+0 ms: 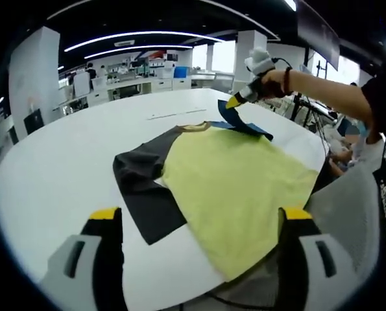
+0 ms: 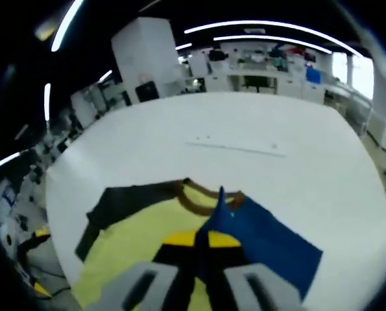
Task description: Fold the garment on the visible template until the final outline fits inside the template.
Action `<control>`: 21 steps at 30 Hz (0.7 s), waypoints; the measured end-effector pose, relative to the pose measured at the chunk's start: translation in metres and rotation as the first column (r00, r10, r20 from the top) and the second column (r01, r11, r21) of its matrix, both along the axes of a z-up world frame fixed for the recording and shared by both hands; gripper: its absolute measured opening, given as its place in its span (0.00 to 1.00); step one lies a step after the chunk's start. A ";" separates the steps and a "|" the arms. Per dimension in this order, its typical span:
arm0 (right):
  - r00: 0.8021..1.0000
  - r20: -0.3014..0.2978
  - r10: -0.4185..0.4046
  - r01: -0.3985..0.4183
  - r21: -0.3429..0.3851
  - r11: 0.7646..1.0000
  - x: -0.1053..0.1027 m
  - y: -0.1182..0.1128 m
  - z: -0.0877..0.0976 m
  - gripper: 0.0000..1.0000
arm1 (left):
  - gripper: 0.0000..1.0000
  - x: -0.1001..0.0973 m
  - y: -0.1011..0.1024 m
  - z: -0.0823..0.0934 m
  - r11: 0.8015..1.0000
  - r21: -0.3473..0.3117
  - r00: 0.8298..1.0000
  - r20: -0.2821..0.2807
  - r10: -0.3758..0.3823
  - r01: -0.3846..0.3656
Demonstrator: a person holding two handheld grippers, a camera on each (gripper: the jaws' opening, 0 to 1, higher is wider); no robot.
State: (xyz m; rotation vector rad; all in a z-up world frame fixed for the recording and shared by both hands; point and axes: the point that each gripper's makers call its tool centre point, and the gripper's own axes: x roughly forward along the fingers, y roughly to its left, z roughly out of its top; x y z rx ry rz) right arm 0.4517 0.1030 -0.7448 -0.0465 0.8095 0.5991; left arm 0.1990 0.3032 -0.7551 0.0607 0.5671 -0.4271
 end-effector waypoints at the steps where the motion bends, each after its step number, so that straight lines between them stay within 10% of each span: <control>1: 1.000 0.001 0.004 -0.004 -0.002 1.000 -0.001 0.003 0.001 0.00 | 0.97 0.000 0.000 0.000 1.000 -0.003 1.000 0.001 0.000 0.000; 21: 0.983 0.037 0.178 -0.177 -0.010 0.984 -0.007 0.073 0.013 0.00 | 0.97 -0.002 0.008 -0.004 1.000 -0.010 1.000 -0.009 0.011 -0.011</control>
